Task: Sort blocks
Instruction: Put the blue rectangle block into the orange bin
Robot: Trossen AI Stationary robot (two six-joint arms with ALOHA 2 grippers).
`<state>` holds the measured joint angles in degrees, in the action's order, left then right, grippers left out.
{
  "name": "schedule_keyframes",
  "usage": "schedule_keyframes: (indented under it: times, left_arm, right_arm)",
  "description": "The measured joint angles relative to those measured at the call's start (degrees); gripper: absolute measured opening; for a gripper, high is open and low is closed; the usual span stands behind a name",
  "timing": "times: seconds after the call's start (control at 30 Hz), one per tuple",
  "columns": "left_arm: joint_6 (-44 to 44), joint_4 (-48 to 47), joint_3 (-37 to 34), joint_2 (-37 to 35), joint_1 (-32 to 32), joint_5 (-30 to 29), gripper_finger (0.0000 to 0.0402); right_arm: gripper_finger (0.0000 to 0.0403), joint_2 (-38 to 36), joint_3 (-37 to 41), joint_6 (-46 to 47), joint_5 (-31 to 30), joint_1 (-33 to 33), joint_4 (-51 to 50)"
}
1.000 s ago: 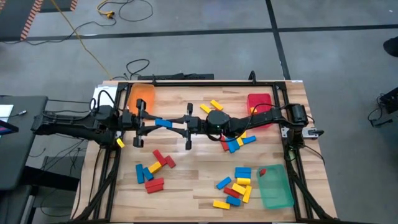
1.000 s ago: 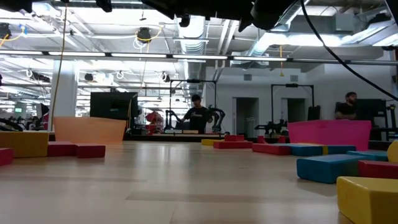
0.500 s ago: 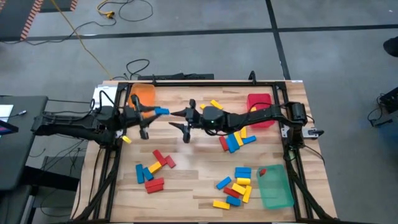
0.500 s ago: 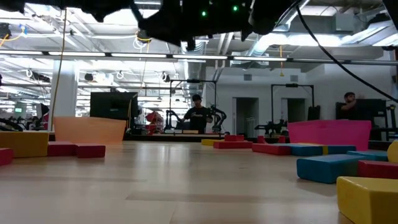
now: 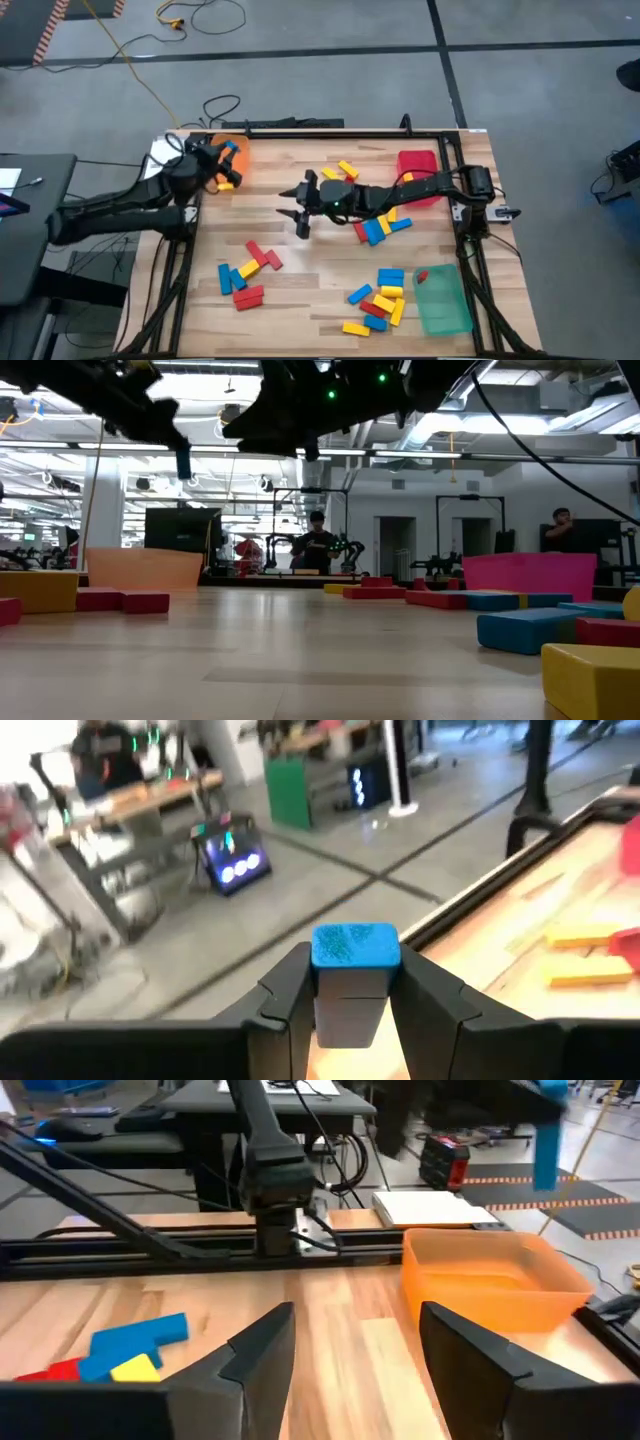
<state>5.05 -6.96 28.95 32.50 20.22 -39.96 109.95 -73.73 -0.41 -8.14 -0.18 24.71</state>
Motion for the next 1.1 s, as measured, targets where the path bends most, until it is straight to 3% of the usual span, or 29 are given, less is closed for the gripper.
schedule_keyframes:
  times: [0.27,0.37,0.6,0.77,1.1]
  left_arm:
    - [-6.45,0.67,0.0,8.36,15.87,11.73,0.01]
    - [-7.4,1.61,0.0,11.84,19.21,12.99,0.01]
    - [-8.54,7.58,-0.19,20.53,23.54,13.34,0.01]
    - [-10.76,16.3,-4.24,25.85,25.88,14.73,0.01]
    - [-12.52,32.35,-11.71,30.13,28.9,16.71,0.01]
  right_arm:
    - [0.0225,0.02,0.0,-1.13,-1.22,2.9,-0.88]
    - [0.0225,0.0,0.0,-1.35,-1.24,3.58,-0.87]
    - [0.0225,0.0,0.0,-1.96,-1.42,4.37,-0.92]
    - [0.0225,0.0,0.0,-2.59,-1.44,5.0,-1.77]
    - [0.0225,0.0,0.0,-2.77,-1.44,5.41,-3.22]
